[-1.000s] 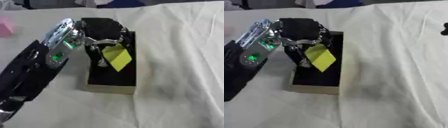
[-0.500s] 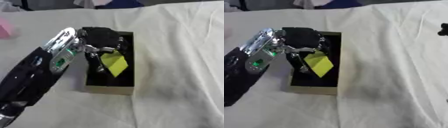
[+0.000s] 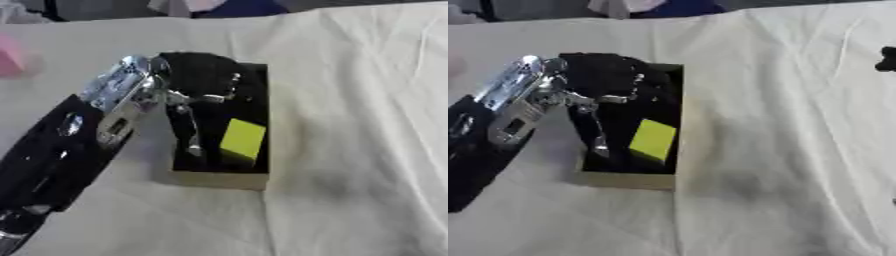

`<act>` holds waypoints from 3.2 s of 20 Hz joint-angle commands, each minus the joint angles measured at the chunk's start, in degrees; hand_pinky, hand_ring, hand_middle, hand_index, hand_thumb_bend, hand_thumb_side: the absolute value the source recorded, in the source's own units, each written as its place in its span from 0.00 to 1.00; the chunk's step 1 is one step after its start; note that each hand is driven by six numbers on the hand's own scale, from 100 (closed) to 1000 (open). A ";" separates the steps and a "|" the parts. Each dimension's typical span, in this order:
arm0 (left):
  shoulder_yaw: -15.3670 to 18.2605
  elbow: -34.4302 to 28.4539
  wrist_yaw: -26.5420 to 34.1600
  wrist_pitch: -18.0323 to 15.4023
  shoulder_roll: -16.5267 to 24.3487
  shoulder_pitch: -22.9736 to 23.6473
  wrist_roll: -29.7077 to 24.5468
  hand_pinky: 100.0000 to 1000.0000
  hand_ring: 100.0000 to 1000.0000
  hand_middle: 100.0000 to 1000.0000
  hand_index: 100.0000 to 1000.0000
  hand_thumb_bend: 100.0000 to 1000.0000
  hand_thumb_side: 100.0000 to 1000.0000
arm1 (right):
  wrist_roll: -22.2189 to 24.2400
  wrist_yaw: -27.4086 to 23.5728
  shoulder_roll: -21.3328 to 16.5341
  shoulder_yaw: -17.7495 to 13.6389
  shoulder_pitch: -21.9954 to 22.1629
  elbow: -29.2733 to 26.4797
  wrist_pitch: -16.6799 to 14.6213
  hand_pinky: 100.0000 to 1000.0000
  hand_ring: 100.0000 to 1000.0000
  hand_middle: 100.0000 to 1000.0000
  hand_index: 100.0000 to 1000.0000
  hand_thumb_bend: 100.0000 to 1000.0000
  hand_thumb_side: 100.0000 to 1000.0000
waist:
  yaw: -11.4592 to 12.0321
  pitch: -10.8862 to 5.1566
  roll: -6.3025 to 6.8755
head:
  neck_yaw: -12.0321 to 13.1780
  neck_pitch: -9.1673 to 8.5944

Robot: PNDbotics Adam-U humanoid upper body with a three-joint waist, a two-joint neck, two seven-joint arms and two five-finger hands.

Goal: Pick up objects on the table and place them in the box.

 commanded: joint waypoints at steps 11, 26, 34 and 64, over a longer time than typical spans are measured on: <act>10.41 -6.77 8.02 -2.00 9.83 0.52 0.97 0.82 0.90 0.84 0.90 0.57 0.31 | -0.56 0.42 -1.00 -0.89 0.07 -0.96 -0.22 0.80 0.78 0.53 0.80 0.00 0.77 | 1.12 -1.13 -0.27 | -0.75 0.03; 23.95 5.45 11.45 9.45 25.94 6.02 12.47 0.84 0.91 0.85 0.91 0.59 0.29 | -1.17 1.32 -1.43 -1.13 0.15 -0.96 -0.67 0.80 0.78 0.53 0.80 0.00 0.77 | 1.78 -0.38 -0.30 | 1.06 -0.78; 26.61 16.90 9.88 9.14 30.13 5.08 13.20 0.85 0.92 0.85 0.91 0.61 0.30 | -1.40 1.81 -1.53 -1.10 0.10 -0.96 -1.26 0.80 0.78 0.52 0.80 0.00 0.77 | 1.42 0.49 -0.63 | 2.60 -1.89; 36.12 43.78 5.04 12.96 34.61 -3.29 18.92 0.87 0.94 0.89 0.92 0.59 0.22 | -0.82 4.61 -2.25 -0.14 -1.93 -0.96 -1.87 0.80 0.78 0.52 0.80 0.00 0.80 | -3.03 6.40 2.52 | 4.98 -7.78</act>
